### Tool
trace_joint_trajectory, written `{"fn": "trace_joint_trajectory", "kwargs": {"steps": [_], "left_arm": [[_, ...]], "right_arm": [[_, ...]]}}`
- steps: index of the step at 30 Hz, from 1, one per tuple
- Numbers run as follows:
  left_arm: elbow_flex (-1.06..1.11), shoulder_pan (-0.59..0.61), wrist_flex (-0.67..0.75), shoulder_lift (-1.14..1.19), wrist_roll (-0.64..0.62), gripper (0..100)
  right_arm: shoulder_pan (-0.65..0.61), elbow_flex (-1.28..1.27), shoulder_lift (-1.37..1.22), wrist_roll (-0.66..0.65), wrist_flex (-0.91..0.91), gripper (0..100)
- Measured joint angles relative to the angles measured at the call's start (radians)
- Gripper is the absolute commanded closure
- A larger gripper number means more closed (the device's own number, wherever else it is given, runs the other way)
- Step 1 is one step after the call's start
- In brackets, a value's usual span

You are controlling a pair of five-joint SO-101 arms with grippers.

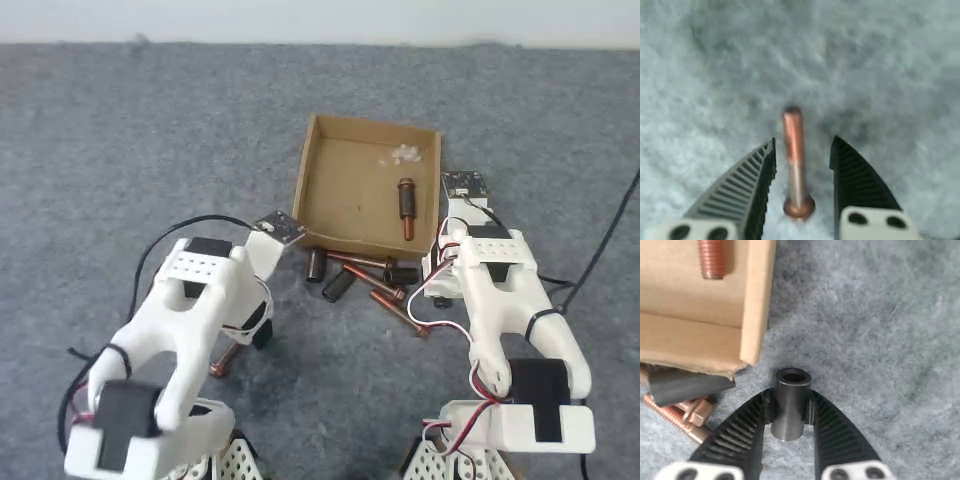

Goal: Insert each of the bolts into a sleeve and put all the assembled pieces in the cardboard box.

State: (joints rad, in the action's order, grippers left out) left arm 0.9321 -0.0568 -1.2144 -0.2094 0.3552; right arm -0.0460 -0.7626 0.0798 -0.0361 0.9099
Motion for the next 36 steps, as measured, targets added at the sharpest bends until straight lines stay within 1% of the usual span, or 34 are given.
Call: {"fn": "trace_joint_trajectory", "kwargs": {"steps": [3, 5, 10, 13, 15, 17, 21, 22, 24, 25, 27, 30, 32, 34, 36], "left_arm": [[-0.002, 0.012, 0.078, 0.058, -0.003, 92], [0.0, 0.005, 0.091, 0.066, -0.003, 100], [-0.006, -0.002, 0.092, 0.091, -0.012, 99], [-0.009, -0.002, 0.089, 0.091, -0.054, 99], [-0.037, 0.0, 0.049, 0.091, -0.107, 99], [-0.086, 0.012, -0.028, 0.071, -0.167, 99], [-0.276, 0.003, -0.262, 0.025, -0.282, 99], [-0.331, 0.005, -0.302, 0.02, -0.315, 99], [-0.431, 0.003, -0.353, 0.02, -0.384, 99], [-0.473, 0.003, -0.356, 0.02, -0.434, 99], [-0.531, 0.015, -0.342, 0.02, -0.571, 99], [-0.559, 0.068, -0.23, 0.054, -0.798, 99], [-0.559, 0.104, -0.144, 0.086, -0.921, 99], [-0.545, 0.13, -0.069, 0.114, -0.977, 99], [-0.508, 0.15, 0.008, 0.137, -0.997, 99]], "right_arm": [[0.0, 0.0, 0.0, 0.0, 0.0, 99.3], [0.0, 0.0, 0.0, -0.003, 0.0, 99.3], [0.0, 0.0, 0.0, -0.003, 0.0, 99.3], [0.0, 0.0, 0.0, -0.003, -0.002, 99.3], [0.0, 0.0, 0.0, -0.003, -0.002, 99.3], [0.0, 0.0, 0.0, -0.003, -0.002, 99.3], [0.0, 0.0, 0.0, -0.003, -0.002, 99.3], [0.0, 0.0, 0.0, -0.003, -0.002, 99.3], [0.0, 0.0, 0.0, -0.003, -0.003, 99.3], [0.0, 0.0, 0.0, -0.003, -0.003, 99.3], [0.0, 0.0, 0.0, -0.003, -0.003, 99.3], [0.0, 0.0, 0.0, -0.003, -0.003, 99.3], [0.0, 0.0, 0.0, -0.003, -0.003, 99.3], [0.0, 0.0, 0.0, -0.003, -0.003, 99.3], [0.0, 0.0, 0.0, -0.003, -0.003, 99.3]]}}
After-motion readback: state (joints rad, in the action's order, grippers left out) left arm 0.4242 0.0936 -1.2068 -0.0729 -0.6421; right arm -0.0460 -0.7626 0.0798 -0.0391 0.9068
